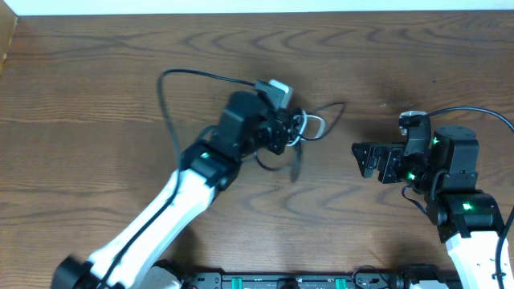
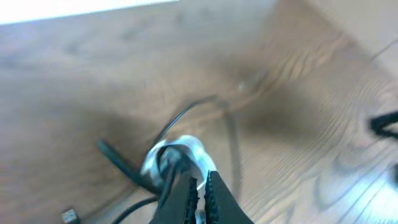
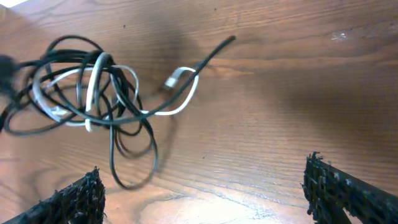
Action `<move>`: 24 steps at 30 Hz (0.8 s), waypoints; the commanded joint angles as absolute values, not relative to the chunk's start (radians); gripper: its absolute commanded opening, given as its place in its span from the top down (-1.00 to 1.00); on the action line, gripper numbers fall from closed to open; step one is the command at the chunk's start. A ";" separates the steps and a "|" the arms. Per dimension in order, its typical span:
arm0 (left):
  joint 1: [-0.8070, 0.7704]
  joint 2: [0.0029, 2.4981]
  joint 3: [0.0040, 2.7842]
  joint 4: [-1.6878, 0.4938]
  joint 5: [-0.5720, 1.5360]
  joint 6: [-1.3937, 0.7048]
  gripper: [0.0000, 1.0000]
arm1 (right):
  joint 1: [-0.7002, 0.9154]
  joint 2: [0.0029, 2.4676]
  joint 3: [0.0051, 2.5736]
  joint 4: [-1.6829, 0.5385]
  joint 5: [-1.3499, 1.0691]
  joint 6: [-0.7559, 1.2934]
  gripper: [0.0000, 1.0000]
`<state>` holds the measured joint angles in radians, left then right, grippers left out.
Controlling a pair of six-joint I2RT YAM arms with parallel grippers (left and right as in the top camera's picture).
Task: Untangle cables
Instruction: 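Grasp the cable bundle with the left gripper and lift it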
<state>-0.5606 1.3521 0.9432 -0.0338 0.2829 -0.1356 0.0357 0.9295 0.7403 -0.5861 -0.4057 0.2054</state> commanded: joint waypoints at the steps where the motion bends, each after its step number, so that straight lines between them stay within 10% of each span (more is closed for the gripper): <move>1: -0.542 1.275 0.968 -0.044 0.283 -0.148 0.85 | 0.031 0.929 0.757 -0.571 -0.495 0.217 -0.98; 11: -0.538 1.243 0.967 -0.134 0.200 -0.120 0.83 | 0.031 0.929 0.757 -0.550 -0.506 0.240 -0.94; 17: -0.538 1.337 0.967 -0.227 -0.054 -0.115 -0.77 | 0.031 0.929 0.757 -0.553 -0.499 0.239 -0.98; 24: -0.538 1.525 0.967 -0.164 -0.103 -0.053 -0.94 | 0.031 0.929 0.757 -0.555 -0.500 0.239 -0.98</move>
<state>-0.5430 1.4590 0.9440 -0.1909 -0.0254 -0.0860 0.0357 0.9295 0.7403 -0.5560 -0.4904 0.2306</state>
